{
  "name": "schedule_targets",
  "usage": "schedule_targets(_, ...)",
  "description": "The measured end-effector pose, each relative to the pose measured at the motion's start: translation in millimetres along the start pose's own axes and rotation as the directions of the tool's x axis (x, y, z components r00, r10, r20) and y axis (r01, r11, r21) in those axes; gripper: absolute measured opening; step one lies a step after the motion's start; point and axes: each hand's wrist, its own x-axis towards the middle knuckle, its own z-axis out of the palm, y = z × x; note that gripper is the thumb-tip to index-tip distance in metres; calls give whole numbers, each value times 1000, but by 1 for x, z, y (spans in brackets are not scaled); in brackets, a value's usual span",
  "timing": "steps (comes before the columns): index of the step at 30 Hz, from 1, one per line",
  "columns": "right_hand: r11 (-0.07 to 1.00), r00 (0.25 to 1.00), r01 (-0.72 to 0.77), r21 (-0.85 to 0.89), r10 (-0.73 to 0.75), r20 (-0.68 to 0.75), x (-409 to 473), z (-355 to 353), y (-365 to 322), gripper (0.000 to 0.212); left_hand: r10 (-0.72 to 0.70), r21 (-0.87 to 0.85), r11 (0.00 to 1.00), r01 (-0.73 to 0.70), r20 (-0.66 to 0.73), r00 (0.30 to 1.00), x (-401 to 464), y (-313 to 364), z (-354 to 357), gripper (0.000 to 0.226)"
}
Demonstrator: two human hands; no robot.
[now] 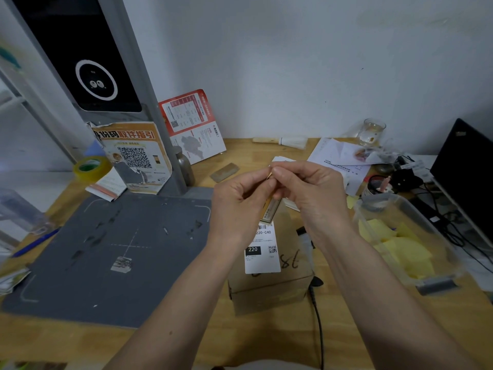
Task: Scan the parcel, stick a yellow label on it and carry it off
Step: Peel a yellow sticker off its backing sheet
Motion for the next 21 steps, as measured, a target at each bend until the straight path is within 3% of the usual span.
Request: schedule_targets(21,1000,999,-4,-29,5,37,3,-1,-1,16,-20,-23,1000,20,-14,1000,2,1,-1,23)
